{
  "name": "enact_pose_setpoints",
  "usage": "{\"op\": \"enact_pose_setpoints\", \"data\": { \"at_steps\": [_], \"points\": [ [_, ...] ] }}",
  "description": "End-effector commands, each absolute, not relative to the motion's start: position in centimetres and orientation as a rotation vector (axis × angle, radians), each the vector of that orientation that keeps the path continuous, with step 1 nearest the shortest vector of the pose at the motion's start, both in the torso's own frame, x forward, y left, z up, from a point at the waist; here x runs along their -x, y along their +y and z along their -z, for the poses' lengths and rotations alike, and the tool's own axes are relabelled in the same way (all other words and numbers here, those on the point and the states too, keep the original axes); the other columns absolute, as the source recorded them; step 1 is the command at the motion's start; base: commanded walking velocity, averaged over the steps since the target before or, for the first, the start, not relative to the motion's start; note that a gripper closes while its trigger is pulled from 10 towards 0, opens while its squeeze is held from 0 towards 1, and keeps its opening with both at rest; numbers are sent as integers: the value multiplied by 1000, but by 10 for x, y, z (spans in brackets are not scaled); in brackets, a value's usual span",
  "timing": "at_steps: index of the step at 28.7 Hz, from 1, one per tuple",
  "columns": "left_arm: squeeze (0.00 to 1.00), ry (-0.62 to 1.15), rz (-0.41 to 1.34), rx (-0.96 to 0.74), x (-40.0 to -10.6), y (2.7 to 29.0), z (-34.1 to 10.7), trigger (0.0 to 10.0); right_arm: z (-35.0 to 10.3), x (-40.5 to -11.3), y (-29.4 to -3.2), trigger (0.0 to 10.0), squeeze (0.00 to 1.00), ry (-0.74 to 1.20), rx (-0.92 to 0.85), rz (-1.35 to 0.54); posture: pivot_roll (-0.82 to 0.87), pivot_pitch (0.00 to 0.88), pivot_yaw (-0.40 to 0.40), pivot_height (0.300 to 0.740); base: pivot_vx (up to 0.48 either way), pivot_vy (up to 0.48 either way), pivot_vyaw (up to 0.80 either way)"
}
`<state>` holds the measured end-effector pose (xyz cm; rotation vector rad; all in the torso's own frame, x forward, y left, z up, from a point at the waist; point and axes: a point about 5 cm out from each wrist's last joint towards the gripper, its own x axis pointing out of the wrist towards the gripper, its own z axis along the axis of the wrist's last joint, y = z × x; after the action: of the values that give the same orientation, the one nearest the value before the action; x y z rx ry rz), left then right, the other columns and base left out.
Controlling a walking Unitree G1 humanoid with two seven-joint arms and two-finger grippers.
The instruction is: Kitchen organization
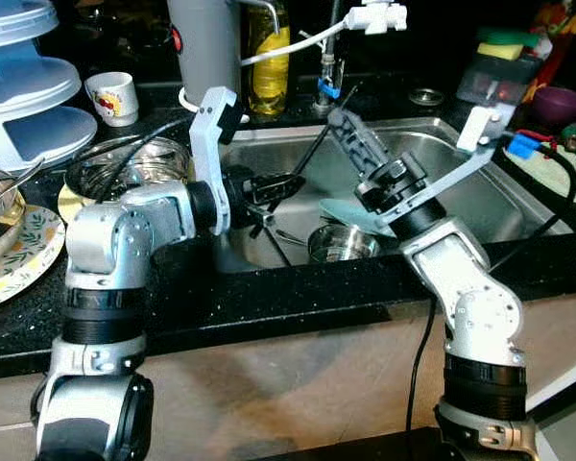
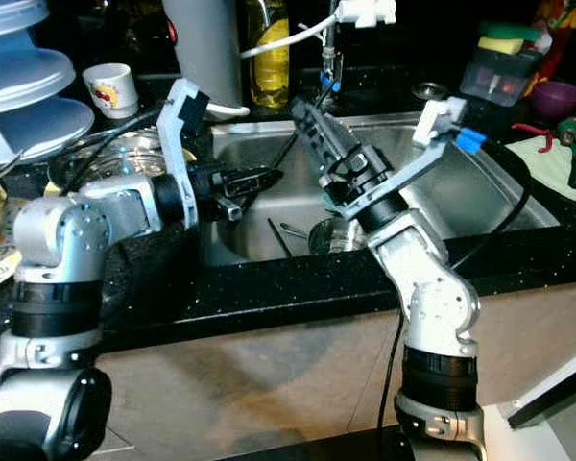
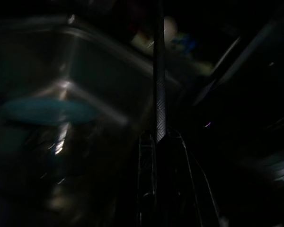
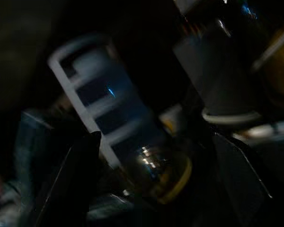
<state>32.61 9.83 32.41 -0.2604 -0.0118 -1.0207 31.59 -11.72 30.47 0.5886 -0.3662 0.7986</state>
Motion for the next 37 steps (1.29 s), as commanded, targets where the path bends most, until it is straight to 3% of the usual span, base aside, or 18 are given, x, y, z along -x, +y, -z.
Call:
{"op": "enact_pose_setpoints", "data": {
  "at_steps": [1,13,14,15,16,37],
  "points": [
    [0,-8,1041,273,-321,98,-323,0,-300,-316,-115,10000,0,-341,-569,-789,-56,160,-3,740,0,0,0],
    [0,45,1042,268,-311,96,-312,0,-303,-320,-117,10000,0,-331,-609,-757,-55,162,-15,740,0,0,0],
    [0,46,1041,271,-310,96,-312,0,-302,-321,-118,6275,0,-332,-613,-754,-53,162,-21,740,0,0,0],
    [0,48,1041,271,-310,96,-312,0,-303,-322,-119,980,0,-336,-624,-748,-52,161,-23,740,0,0,0],
    [0,51,1040,271,-309,96,-312,0,-303,-322,-120,0,0,-340,-632,-747,-52,161,-23,740,0,0,0],
    [0,91,1029,264,-308,96,-306,0,-307,-323,-123,0,0,-372,-679,-749,-48,160,-17,740,0,0,0]
  ]
}}
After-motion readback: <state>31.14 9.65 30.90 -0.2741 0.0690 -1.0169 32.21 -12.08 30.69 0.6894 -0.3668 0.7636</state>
